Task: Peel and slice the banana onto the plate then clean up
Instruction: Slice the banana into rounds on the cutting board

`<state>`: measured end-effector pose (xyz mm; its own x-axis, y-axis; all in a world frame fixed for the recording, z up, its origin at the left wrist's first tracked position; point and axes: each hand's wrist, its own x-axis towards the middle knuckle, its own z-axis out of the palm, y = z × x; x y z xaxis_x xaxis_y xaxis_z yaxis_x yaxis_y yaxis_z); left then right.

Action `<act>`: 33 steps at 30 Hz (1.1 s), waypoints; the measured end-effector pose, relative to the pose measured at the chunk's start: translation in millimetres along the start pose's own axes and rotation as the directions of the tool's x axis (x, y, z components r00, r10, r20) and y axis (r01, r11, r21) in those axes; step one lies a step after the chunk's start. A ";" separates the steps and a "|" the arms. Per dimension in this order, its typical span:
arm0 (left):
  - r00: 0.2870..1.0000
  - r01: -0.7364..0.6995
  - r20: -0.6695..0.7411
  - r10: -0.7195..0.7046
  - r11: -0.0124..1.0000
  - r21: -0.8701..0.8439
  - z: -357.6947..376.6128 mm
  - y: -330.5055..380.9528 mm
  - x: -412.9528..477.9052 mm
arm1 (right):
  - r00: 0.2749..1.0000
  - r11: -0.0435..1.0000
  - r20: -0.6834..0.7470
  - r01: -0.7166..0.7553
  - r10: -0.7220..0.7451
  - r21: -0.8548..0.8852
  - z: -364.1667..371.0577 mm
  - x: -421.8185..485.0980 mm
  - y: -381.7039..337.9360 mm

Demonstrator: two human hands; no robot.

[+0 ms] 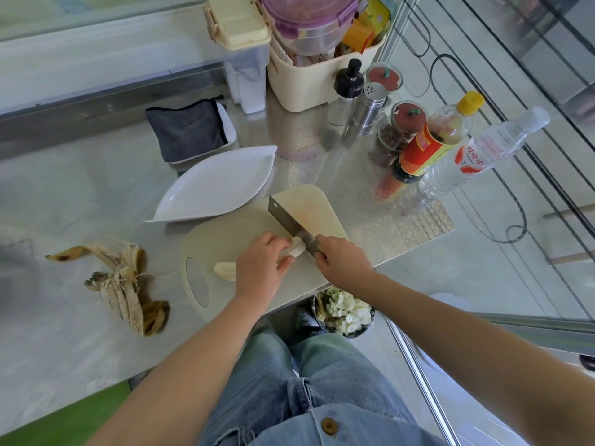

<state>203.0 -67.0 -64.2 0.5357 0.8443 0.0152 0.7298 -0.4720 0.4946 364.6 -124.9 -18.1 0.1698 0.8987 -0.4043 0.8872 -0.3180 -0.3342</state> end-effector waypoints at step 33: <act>1.000 0.013 -0.018 -0.013 1.000 -0.004 2.2 -1.2 -0.3 | 1.000 1.000 0.014 0.014 -0.014 0.004 -1.4 0.9 0.5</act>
<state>202.9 -67.2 -66.8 0.5185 0.8547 0.0241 0.7349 -0.4599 0.4984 365.9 -123.8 -17.4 0.1515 0.8989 -0.4110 0.8878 -0.3066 -0.3432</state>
